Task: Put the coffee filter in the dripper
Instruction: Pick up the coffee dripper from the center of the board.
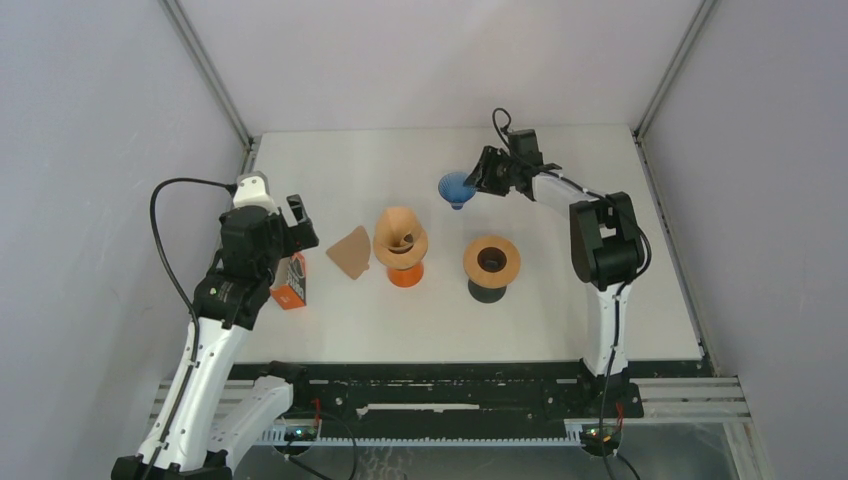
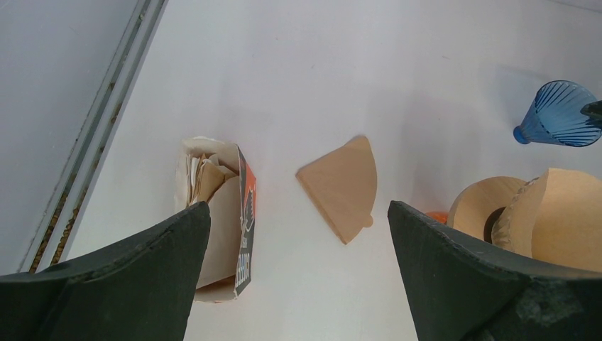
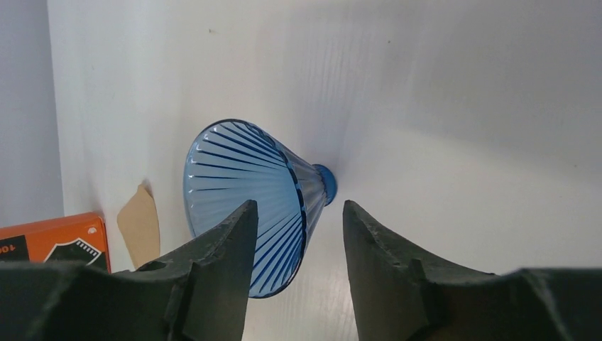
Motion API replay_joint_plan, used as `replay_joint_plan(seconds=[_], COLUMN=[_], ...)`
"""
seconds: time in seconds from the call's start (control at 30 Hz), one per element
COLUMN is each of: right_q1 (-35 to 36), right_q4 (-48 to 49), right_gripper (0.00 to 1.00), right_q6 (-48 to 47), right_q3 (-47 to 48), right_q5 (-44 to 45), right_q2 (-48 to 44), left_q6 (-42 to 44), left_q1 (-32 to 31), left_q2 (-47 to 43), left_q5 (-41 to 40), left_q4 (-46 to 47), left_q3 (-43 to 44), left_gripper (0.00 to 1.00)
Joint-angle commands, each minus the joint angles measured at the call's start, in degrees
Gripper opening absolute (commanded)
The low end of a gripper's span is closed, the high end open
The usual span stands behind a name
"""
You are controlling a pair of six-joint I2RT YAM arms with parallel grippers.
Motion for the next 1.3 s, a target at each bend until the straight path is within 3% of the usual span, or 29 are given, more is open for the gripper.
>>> replay_joint_plan(seconds=[0.0,0.23,0.57,0.77,1.27], right_q1=[0.9,1.1,0.8,0.5,0.1], right_q4=[-1.0,-3.5,-6.8,-8.2,-21.4], right_gripper=[0.54,0.39,0.04,0.0,0.0], right_q6=[0.2,-2.4,-4.6,-5.4,-9.3], right_q3=[3.4,4.0,2.0,-1.8,-7.6], right_q5=[0.8,2.6,3.0,3.2,4.8], right_q2=[1.1,0.4,-5.1,-11.9,-33.0], left_q6=[1.1,1.1,1.0,0.8,-4.4], left_q1=[0.5,0.5,0.4,0.4,0.3], left_q2=[-0.1,-0.5,-1.2,-2.0,-1.8], left_q5=[0.9,1.0,1.7,3.0,17.3], left_q4=[1.9,1.9,1.9,2.3,1.8], left_q3=[-1.1,-1.2,-1.2,-1.3,4.9], left_gripper=[1.0,1.0,1.0,1.0,0.97])
